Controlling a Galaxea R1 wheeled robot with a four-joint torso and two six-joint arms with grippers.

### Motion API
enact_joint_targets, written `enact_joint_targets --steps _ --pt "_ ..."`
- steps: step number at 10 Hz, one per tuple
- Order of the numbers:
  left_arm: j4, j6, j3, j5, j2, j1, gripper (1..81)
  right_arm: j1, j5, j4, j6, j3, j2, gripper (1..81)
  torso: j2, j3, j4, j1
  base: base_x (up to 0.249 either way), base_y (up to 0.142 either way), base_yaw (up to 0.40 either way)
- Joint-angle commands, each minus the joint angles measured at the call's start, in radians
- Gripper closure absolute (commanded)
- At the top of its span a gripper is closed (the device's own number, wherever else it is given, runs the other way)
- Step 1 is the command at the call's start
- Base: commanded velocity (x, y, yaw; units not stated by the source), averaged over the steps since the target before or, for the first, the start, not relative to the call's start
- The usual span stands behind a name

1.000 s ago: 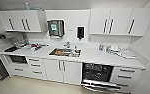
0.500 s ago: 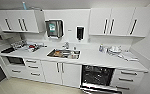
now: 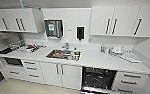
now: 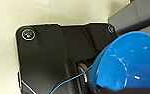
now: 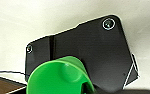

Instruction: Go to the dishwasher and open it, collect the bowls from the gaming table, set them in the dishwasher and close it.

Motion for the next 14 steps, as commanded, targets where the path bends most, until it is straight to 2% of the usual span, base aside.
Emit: enact_joint_targets --steps 1,14 --pt "0.009 0.001 0.004 0.017 -0.007 -0.029 81.1 0.045 -0.037 -0.002 0.003 0.006 -0.007 81.1 0.0 0.0 0.0 0.0 0.11 0.0 0.0" --pt "0.008 0.002 0.004 0.017 -0.008 -0.027 81.1 0.044 -0.037 -0.002 0.003 0.005 -0.003 81.1 0.0 0.0 0.0 0.0 0.11 0.0 0.0"
